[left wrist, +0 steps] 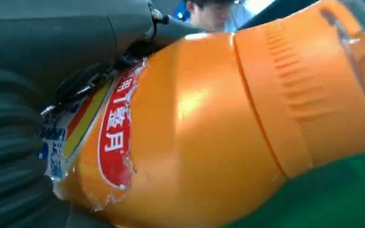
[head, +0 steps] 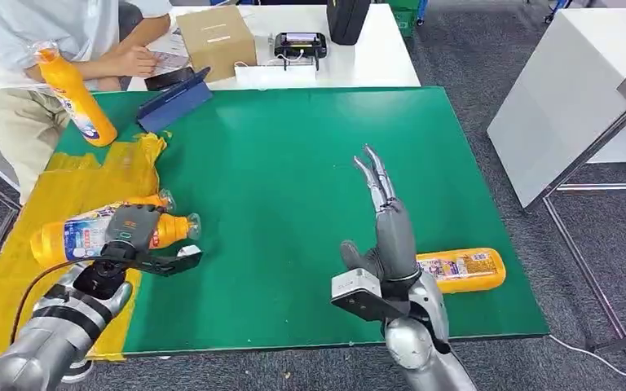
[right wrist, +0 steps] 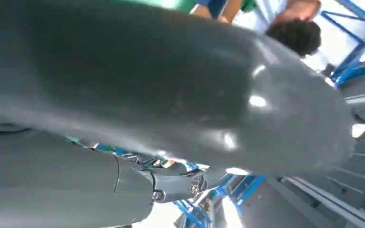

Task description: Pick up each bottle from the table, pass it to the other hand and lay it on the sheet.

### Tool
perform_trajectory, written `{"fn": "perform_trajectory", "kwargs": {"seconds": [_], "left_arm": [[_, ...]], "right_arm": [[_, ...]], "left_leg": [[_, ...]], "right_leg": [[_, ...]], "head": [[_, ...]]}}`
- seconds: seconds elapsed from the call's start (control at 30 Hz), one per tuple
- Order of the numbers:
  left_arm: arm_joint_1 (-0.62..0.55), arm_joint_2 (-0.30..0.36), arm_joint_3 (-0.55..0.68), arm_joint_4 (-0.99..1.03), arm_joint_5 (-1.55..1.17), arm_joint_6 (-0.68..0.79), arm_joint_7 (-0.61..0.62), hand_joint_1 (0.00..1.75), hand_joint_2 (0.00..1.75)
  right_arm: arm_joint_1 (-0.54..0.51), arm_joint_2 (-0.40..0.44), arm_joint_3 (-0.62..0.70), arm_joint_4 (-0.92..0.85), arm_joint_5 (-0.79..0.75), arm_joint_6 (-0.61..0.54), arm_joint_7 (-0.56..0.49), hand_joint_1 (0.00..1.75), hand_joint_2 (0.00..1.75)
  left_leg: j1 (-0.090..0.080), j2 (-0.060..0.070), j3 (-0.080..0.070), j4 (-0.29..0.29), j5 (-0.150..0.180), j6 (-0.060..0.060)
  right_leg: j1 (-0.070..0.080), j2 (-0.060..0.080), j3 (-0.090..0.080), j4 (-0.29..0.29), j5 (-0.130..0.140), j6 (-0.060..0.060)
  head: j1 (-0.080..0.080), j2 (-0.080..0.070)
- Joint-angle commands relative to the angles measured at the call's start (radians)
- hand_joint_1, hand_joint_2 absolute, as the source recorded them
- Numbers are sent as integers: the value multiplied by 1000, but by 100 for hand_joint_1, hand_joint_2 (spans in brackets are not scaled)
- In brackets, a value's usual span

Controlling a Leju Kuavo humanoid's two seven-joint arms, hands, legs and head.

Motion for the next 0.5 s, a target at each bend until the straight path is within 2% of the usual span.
{"fn": "perform_trajectory", "kwargs": {"seconds": [0.03, 0.07, 0.1, 0.3, 0.5], "left_arm": [[-69, 1, 43, 246, -6, -27, 1, 175, 175], [-52, -3, 84, 243, 10, -3, 8, 175, 175], [-38, -9, 115, 240, 32, 25, 3, 2, 175], [39, -32, 226, 172, 117, 112, -44, 0, 175], [134, -71, 321, -15, 188, 207, -120, 0, 175]], "right_arm": [[-49, -56, 8, 41, 46, 16, 42, 0, 0], [-58, -75, 16, 55, 89, 36, 71, 0, 0], [-62, -88, 19, 65, 116, 45, 86, 0, 0], [-61, -188, 25, 123, 259, 125, 166, 0, 0], [-52, -299, 19, 201, 355, 204, 220, 0, 0]], "left_leg": [[2, 1, 4, 0, -1, -2], [1, 1, 4, -1, 0, -2], [2, 1, 6, -1, 0, -4], [3, 0, 6, -2, 4, -6], [3, -3, 7, -2, 3, -5]], "right_leg": [[2, 6, 3, 0, 0, -3], [2, 5, 3, 0, 1, -2], [2, 7, 4, 0, 1, -3], [3, 4, 4, 1, 2, -5], [3, 3, 7, -1, 1, -4]], "head": [[-1, 0], [-2, 0], [-1, 0], [-1, 0], [-1, 0]]}}
